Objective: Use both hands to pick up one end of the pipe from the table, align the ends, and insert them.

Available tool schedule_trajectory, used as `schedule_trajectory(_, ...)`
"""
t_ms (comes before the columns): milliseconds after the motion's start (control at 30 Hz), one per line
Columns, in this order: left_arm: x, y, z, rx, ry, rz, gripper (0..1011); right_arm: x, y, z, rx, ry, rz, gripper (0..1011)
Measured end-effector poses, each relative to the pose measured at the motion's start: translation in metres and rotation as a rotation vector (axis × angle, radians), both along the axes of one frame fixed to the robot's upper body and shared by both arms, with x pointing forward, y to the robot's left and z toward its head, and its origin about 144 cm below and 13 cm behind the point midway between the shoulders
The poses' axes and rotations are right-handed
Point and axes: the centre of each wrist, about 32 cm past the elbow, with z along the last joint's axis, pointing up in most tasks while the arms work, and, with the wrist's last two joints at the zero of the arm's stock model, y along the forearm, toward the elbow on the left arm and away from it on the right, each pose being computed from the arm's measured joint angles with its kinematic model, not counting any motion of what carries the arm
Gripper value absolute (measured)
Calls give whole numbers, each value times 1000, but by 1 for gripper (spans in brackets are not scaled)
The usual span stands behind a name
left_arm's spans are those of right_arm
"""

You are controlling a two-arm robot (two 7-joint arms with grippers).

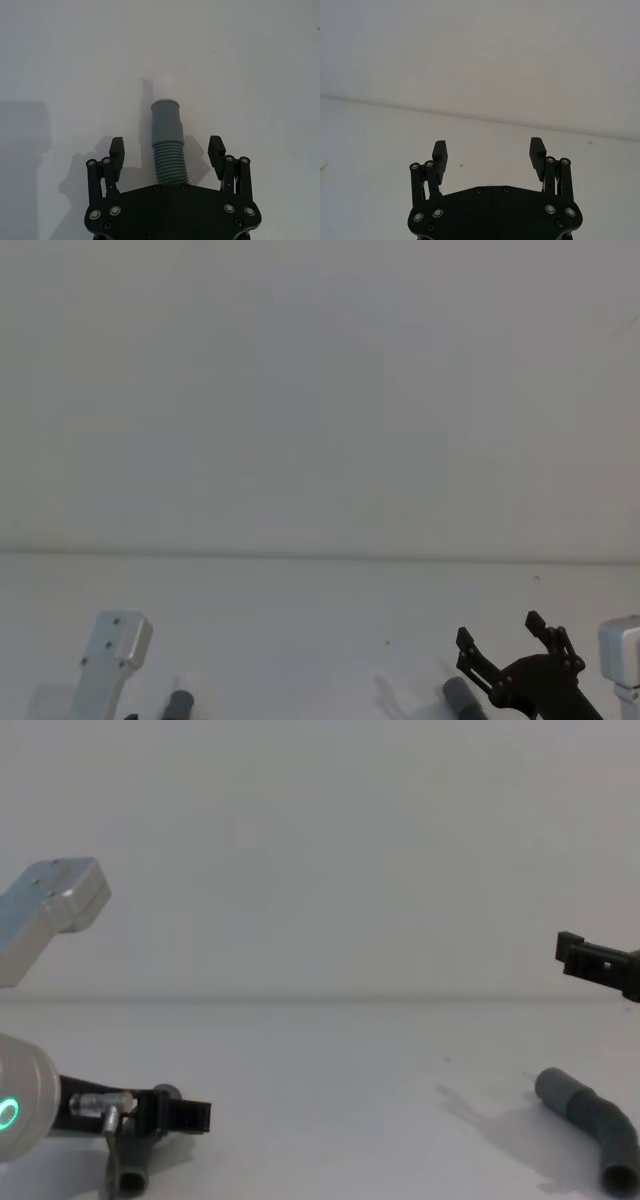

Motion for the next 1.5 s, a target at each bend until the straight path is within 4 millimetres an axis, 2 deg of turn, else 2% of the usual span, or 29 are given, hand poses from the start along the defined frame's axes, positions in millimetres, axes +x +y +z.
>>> schedule_trajectory(1400,5,-5,0,-2,-11,-3,1002,0,0,0,0,0,0,1000)
schedule_trajectory(1500,5,-5,0,-2,-12,-2,951,0,0,0,0,0,0,1000)
